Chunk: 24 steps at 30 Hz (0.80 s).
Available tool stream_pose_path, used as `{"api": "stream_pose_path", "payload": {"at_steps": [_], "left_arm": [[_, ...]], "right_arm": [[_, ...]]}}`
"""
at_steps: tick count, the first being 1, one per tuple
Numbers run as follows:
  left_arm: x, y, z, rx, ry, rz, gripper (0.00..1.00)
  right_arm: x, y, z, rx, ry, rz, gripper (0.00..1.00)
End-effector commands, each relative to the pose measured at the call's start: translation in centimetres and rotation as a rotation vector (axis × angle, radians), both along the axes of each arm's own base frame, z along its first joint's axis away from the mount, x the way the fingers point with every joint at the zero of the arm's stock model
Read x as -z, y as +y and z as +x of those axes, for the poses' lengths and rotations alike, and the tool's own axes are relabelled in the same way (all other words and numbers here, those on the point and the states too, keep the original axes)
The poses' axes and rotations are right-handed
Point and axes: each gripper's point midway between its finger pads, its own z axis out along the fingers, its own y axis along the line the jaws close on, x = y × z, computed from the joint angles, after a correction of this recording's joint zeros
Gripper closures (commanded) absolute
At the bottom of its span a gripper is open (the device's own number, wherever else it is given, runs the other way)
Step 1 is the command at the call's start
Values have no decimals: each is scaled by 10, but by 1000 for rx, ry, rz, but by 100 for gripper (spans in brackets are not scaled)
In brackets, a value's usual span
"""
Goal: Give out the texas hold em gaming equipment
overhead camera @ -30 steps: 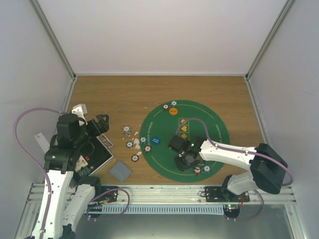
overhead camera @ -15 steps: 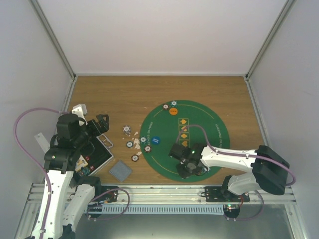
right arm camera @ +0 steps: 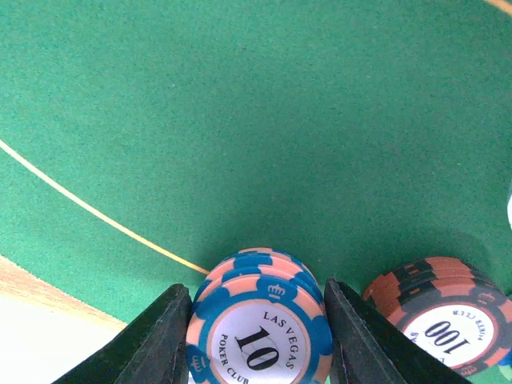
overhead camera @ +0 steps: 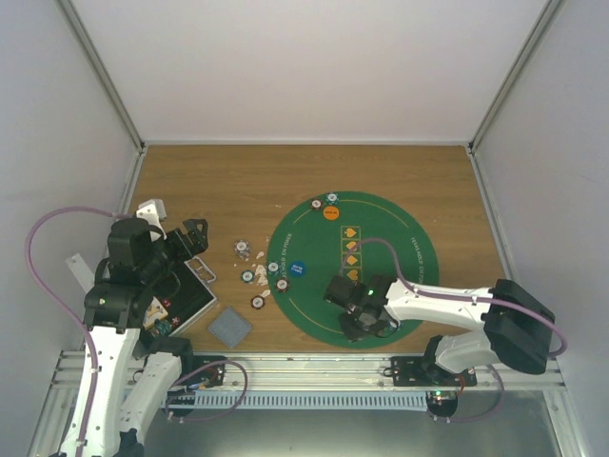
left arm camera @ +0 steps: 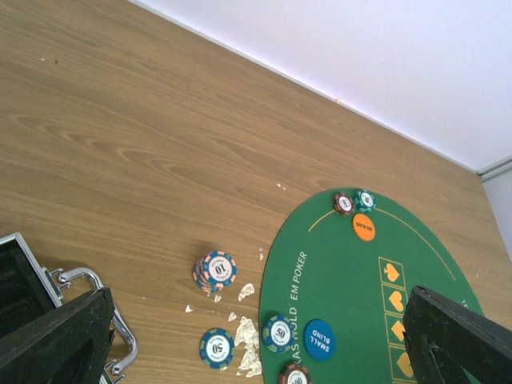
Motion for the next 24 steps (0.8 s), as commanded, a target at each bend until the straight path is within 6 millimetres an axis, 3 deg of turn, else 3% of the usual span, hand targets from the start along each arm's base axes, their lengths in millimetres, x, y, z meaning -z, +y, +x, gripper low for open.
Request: {"api": "stream_pose_path", "payload": {"at_steps": [1,14,24], "left_arm": [[-9,1,3,-13,-47,-15,1],[-9,-1,3,0,-48,-22,1],[-7,-3,3,7,-45,-28,1]], "right_arm": [[-3,-9,0,24,-31,-22,59],[3,-13,-2,49,-26,-25,56],[-5,-7,1,40,-36,-4,50]]}}
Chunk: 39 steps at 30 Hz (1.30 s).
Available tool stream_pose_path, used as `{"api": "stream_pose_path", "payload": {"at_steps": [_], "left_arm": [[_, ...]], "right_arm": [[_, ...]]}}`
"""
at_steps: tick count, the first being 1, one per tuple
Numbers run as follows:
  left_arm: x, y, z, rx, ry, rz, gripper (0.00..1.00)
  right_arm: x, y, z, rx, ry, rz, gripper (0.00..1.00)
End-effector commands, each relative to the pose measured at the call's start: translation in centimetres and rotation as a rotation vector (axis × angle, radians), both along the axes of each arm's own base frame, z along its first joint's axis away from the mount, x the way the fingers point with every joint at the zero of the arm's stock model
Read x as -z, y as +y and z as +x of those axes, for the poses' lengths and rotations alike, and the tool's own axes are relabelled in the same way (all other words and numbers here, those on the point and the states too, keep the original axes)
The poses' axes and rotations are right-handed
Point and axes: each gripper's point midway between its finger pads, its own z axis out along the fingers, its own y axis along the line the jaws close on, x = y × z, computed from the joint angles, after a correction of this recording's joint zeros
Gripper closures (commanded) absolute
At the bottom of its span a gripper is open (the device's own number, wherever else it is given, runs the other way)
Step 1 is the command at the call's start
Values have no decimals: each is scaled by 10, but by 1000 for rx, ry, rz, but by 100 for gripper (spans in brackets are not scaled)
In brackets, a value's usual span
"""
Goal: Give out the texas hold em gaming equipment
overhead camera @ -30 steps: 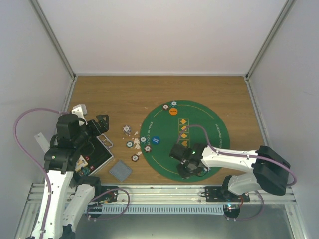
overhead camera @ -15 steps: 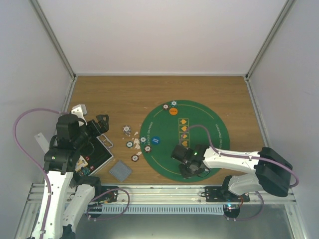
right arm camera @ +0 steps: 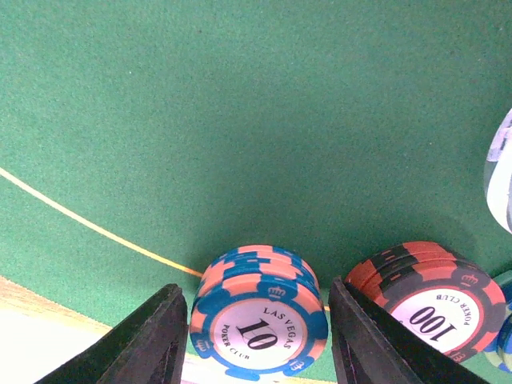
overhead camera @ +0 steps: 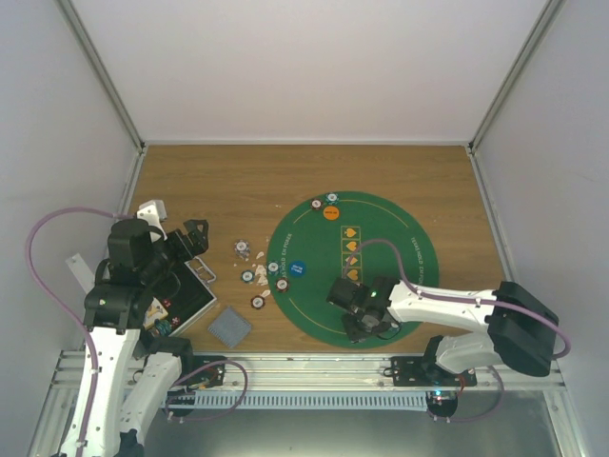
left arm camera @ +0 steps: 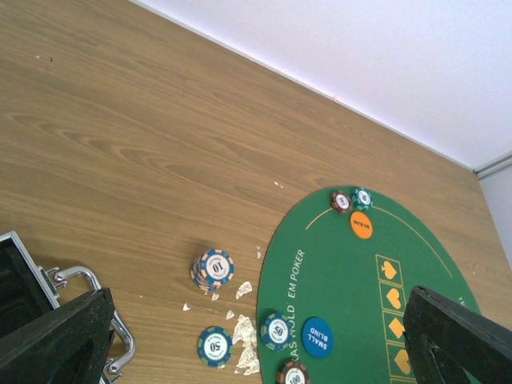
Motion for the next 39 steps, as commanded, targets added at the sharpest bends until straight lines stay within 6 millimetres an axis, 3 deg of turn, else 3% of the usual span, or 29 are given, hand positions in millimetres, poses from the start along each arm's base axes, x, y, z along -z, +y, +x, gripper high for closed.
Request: {"api": "stream_pose_path", "payload": {"at_steps": [1,10,15,19,32,35,39], "left_arm": [[-7,-1,4,1,-45,-24,1],[-5,-2,4,3,-41,-24,1],[-4,-1,5,-1,-39,-22,1],[-6,-1,5,1,-39,-23,1],[-14,3,-1,-14,-46,5,1],[-15,3,-1,-12,-47,8,1],[-18,4,1,-14,-50,18,1]], "right_arm": [[-8,3,1,-3,-22,12,50],[-37,23,10,-41,-53,78,47],[-68,28,32,-36,-118,-24,42],[-94,75,66,-53,-187,62,37],[-106,237,198,-158,-346,314,27],[-97,265,222,-185,-358,325,26],[-98,291,238,-226,-374,346,19]]}}
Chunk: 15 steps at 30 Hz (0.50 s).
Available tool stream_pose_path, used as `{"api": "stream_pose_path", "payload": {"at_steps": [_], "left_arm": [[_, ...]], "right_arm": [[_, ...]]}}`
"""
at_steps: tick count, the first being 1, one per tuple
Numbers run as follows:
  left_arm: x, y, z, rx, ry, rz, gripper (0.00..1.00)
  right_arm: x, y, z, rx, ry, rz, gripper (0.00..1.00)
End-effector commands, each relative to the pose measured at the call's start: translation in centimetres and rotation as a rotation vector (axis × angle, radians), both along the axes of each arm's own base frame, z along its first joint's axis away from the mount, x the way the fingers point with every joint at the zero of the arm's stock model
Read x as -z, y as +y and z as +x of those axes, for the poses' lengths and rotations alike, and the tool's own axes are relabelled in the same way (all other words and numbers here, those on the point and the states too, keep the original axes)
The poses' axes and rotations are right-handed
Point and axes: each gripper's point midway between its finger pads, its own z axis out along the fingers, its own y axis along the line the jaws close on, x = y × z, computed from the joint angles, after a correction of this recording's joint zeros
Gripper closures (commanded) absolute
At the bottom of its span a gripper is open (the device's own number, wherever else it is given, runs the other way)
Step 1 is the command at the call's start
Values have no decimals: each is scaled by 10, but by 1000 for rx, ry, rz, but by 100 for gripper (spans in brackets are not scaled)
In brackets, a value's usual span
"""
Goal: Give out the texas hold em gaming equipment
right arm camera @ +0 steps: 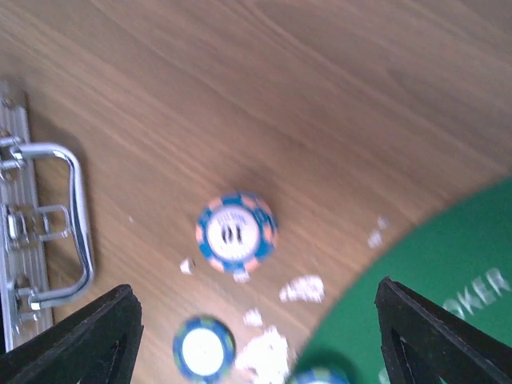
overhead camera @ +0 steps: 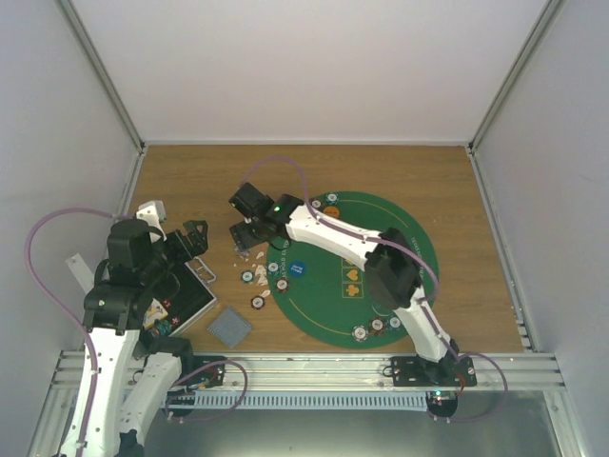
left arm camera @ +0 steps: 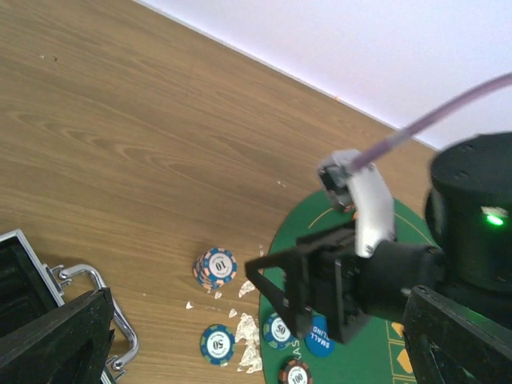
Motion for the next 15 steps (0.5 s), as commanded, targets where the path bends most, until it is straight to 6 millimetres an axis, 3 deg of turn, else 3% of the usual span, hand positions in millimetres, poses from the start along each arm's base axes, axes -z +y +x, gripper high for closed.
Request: {"api": "stream_pose_path", "payload": {"at_steps": [1,7,15], "left_arm": [[-20,4,2,-13,-56,13,1],[-18,4,3,-17,-52,13,1],[-17,5,4,-25,-51,5,1]], "right_arm": [[2,24,17,-73,-32,2,17],[19,37,18,-118,-13,6,17],[44,40,15,-145,9,-36,20]]}}
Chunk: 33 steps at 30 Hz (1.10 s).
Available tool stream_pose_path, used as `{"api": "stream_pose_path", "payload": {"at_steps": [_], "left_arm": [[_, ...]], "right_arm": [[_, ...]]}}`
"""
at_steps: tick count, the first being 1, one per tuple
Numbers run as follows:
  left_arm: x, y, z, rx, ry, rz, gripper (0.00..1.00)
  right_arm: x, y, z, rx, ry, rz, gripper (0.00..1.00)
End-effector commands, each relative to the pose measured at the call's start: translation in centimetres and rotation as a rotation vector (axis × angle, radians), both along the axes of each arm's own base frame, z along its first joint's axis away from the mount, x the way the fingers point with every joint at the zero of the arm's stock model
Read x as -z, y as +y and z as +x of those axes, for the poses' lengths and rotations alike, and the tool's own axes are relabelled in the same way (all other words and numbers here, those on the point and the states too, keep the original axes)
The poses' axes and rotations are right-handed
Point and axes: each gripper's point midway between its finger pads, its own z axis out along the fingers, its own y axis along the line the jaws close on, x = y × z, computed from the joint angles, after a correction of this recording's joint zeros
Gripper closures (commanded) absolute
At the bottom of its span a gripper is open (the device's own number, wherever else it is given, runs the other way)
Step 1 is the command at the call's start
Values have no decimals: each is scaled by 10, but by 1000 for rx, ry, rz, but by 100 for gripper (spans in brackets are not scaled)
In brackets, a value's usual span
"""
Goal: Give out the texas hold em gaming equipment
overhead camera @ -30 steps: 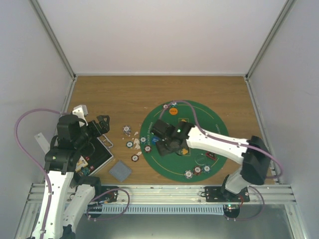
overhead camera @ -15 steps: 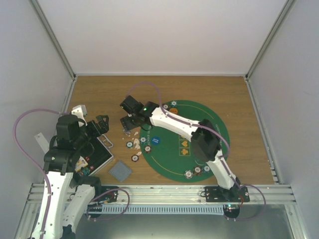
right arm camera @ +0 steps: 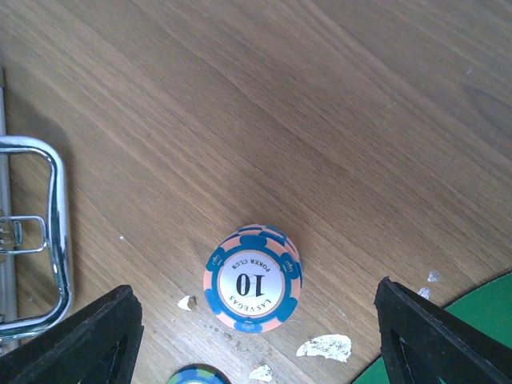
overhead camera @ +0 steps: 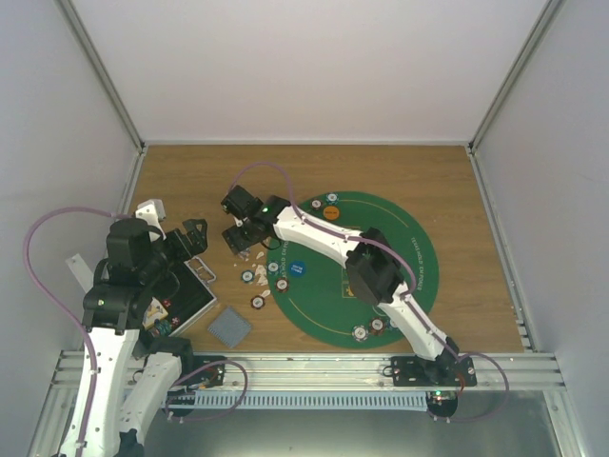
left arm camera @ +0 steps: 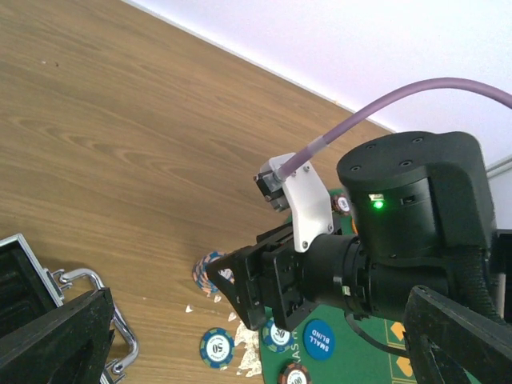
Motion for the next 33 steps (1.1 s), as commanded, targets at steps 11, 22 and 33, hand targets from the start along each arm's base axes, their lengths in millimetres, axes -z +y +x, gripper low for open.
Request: {"api": "stream_pose_path", "payload": {"at_steps": [11,22,33], "left_arm": [[-11,3,3,-21,-42,-8,1],[-11,2,3,-16,-43,-11,1],[-10,2,3,-13,-40,-8,1]], "right_arm": [[35,6,-6,-59,24,-57,26],[45,15,-5,-84,14,-68,33],[48,18,-6,-89,11,-72,45]]}}
